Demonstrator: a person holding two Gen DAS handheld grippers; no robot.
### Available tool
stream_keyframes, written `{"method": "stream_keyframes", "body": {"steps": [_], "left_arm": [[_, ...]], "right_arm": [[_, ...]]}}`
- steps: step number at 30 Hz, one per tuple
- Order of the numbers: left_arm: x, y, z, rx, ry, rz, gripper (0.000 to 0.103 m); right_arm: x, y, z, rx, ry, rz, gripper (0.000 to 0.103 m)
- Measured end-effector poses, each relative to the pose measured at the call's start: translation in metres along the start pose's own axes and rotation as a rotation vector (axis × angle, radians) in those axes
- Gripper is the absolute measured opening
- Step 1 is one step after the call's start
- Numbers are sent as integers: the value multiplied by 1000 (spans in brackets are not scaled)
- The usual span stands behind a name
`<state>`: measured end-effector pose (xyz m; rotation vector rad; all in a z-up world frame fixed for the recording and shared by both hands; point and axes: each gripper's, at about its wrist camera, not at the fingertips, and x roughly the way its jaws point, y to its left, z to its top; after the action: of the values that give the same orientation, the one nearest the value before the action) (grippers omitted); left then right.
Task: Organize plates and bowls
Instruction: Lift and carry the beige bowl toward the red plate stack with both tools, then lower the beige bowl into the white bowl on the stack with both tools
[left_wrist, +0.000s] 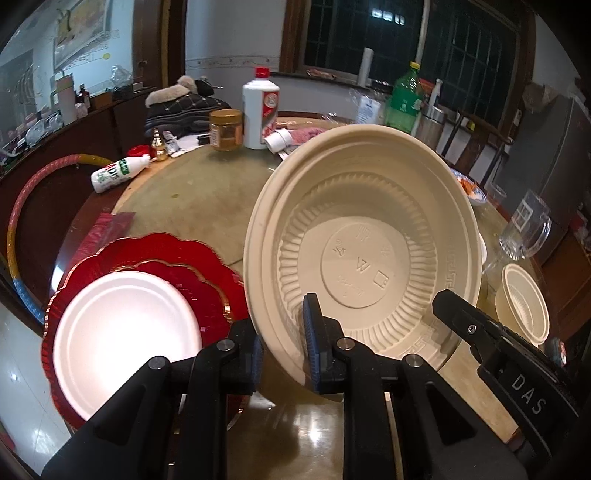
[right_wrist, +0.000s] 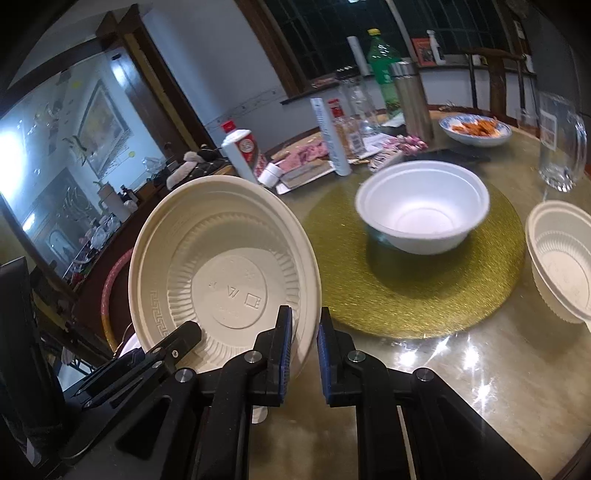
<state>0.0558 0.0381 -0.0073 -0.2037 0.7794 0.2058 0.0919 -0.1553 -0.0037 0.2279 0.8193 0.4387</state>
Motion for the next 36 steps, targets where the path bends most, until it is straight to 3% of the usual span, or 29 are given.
{"method": "stream_keyframes", "body": {"steps": [21,36], "left_arm": [[-30,91,-10,-137,-42,71,19],[-38,118,-20,-147,3,97,21]], "right_arm": [[21,104,-6,-212,69,95,13],[36,132,-15,-278,169,189,13]]}}
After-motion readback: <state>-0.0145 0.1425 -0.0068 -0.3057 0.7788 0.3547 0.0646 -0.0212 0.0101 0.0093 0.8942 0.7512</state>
